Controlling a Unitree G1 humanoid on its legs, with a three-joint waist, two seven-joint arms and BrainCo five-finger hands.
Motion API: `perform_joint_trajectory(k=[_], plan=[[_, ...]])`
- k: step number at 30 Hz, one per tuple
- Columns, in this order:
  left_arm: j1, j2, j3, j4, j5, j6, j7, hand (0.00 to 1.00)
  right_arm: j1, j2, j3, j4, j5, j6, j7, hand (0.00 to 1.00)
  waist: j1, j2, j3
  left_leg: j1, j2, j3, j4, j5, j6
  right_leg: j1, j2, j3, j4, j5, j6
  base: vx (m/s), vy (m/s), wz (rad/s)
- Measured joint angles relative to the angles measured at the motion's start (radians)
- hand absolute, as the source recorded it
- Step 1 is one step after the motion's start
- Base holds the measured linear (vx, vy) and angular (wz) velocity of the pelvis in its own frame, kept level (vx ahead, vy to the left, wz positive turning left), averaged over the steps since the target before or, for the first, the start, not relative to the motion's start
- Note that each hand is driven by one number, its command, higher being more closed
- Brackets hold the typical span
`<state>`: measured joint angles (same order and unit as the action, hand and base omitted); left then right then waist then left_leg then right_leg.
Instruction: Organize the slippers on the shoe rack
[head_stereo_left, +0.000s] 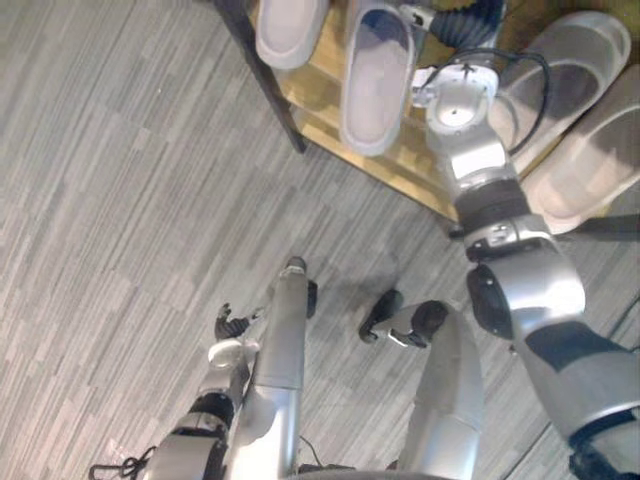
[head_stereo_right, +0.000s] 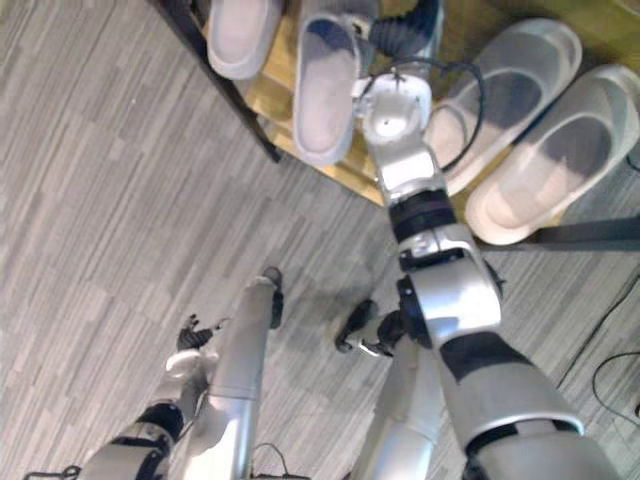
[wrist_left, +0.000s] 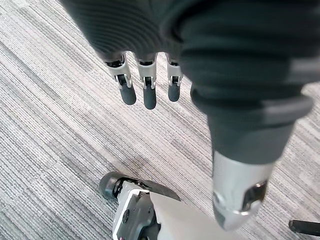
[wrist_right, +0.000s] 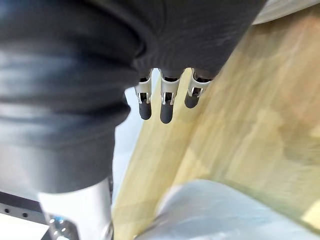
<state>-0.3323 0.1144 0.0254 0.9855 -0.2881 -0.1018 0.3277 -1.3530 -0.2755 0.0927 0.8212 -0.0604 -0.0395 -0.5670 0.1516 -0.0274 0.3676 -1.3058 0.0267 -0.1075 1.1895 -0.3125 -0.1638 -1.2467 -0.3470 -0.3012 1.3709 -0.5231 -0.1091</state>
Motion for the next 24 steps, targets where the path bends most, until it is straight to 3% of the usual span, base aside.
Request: perform_joint_trajectory(k=[7, 10, 16, 24], plan=[[0.017, 0.000, 0.021, -0.021, -0.029, 0.000, -0.011, 0.00, 0.017, 0.039, -0.012, -0.028, 0.035, -0.001, 0.011, 0.00, -0.001, -0.004, -0.024, 0.033, 0.016, 0.019, -0.029, 0.003, 0.006, 0.030, 0.008, 0.000, -0.030, -0.002, 0.018, 0.00, 0.052, -0.03], [0.031, -0.002, 0.025, -0.039, -0.029, 0.000, -0.026, 0.00, 0.052, 0.049, -0.012, -0.077, 0.071, -0.004, 0.028, 0.00, -0.003, -0.004, -0.032, 0.036, 0.016, 0.020, -0.031, 0.003, 0.006, 0.033, 0.008, 0.000, -0.032, 0.006, 0.007, 0.01, 0.045, 0.01], [0.034, -0.001, 0.042, -0.045, -0.035, 0.000, -0.029, 0.00, 0.215, 0.113, -0.013, -0.240, 0.179, -0.034, 0.046, 0.00, -0.014, -0.004, -0.033, 0.092, 0.027, 0.032, -0.054, 0.003, 0.007, 0.086, 0.016, 0.000, -0.056, -0.001, 0.023, 0.00, 0.043, -0.04], [0.039, -0.005, 0.101, -0.055, -0.047, 0.008, -0.051, 0.00, 0.451, 0.216, -0.006, -0.421, 0.181, -0.055, 0.061, 0.00, -0.041, -0.004, -0.033, 0.104, 0.034, 0.039, -0.060, 0.000, 0.011, 0.097, 0.022, 0.002, -0.067, 0.007, 0.023, -0.01, 0.037, -0.02]])
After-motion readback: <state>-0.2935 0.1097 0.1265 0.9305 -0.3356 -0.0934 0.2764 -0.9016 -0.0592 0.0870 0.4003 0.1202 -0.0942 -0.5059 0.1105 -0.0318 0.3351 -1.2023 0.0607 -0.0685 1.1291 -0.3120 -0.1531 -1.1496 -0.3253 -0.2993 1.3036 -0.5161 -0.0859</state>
